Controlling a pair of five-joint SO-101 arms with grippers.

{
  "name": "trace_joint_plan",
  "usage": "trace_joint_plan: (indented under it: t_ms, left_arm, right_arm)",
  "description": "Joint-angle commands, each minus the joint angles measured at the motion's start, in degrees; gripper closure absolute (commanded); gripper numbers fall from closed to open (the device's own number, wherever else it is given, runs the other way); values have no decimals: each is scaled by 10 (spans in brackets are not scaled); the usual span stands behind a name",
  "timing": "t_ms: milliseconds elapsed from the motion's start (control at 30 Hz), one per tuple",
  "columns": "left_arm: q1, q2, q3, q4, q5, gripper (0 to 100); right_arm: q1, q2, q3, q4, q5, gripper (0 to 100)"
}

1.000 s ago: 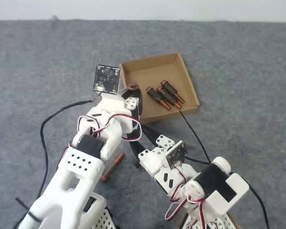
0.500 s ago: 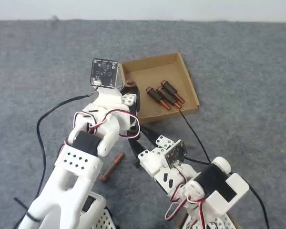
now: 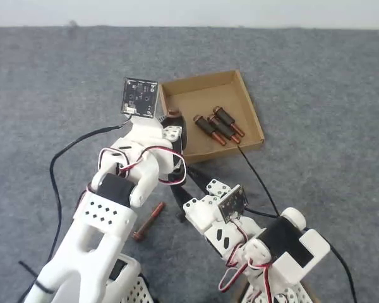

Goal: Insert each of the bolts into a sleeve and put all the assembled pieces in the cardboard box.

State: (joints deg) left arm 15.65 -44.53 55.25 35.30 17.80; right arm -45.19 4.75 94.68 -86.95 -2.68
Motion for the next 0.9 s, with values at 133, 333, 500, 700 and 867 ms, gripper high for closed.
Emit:
trace_joint_plan:
  t_ms: [133, 333, 500, 700, 867]
  left_arm:
    - [2, -14, -7, 3, 18, 975]
    - [18, -14, 2, 2, 25, 975]
    - [18, -15, 0, 9, 25, 975]
    - [4, -16, -6, 6, 25, 975]
    - [-7, -47, -18, 40, 23, 975]
  right_arm:
    - [-4, 0, 10, -3, -4, 989]
    - [-4, 0, 11, -4, -4, 989]
    - [-4, 0, 11, -4, -4, 989]
    - [-4, 0, 10, 0, -4, 989]
    - [-4, 0, 9, 1, -4, 989]
